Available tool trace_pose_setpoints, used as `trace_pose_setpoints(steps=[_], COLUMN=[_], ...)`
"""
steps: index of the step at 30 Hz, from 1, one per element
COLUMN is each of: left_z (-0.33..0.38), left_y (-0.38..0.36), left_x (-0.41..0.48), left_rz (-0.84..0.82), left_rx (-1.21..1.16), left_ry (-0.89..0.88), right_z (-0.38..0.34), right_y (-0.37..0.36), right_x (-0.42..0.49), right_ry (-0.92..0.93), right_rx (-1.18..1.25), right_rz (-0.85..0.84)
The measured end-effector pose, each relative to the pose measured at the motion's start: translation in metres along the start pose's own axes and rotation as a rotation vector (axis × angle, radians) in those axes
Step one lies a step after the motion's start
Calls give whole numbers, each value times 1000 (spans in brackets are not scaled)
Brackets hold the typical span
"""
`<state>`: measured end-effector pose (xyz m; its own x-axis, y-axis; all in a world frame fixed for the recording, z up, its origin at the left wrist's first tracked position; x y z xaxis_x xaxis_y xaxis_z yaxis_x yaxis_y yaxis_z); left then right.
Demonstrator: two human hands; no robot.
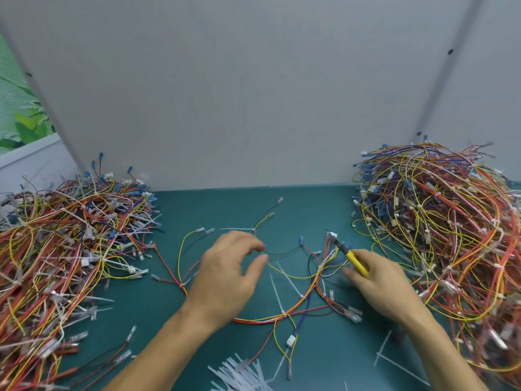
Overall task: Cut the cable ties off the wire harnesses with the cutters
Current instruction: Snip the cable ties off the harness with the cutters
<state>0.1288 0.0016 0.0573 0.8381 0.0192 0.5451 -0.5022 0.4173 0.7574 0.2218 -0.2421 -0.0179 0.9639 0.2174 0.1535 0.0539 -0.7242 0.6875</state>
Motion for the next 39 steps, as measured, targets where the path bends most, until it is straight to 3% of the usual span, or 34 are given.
trace_pose_setpoints(steps=[6, 13, 20, 26, 29, 39], left_z=[27, 22, 44, 1, -7, -6], left_y=[-69, -128, -157, -166, -169, -169], left_x=[30, 44, 50, 38, 33, 31], left_rz=[-385, -573, -533, -489, -502, -460], left_rx=[-27, 58, 198, -340, -591, -609], left_ry=[-63, 12, -4, 420, 504, 507], right_z=[4, 15, 18, 11, 5, -2], right_y=[6, 15, 8, 4, 0, -9], right_x=[-1, -4, -6, -8, -8, -10], right_ry=[-52, -135, -102, -36, 0, 0], right_rx=[-221, -388, -536, -567, -602, -704], right_rz=[-35, 11, -94, -108, -117, -140])
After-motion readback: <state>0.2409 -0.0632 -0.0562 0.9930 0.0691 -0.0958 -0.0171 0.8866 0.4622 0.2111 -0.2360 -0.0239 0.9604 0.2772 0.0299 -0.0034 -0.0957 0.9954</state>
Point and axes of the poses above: each hand's wrist, its own x-axis towards the middle knuckle, its own y-axis out of the back of the hand, z = x × y, the point moved 8 cm from there along x, towards the middle knuckle, and after that the axes turned 13 degrees about x, right-handed, at the moved point
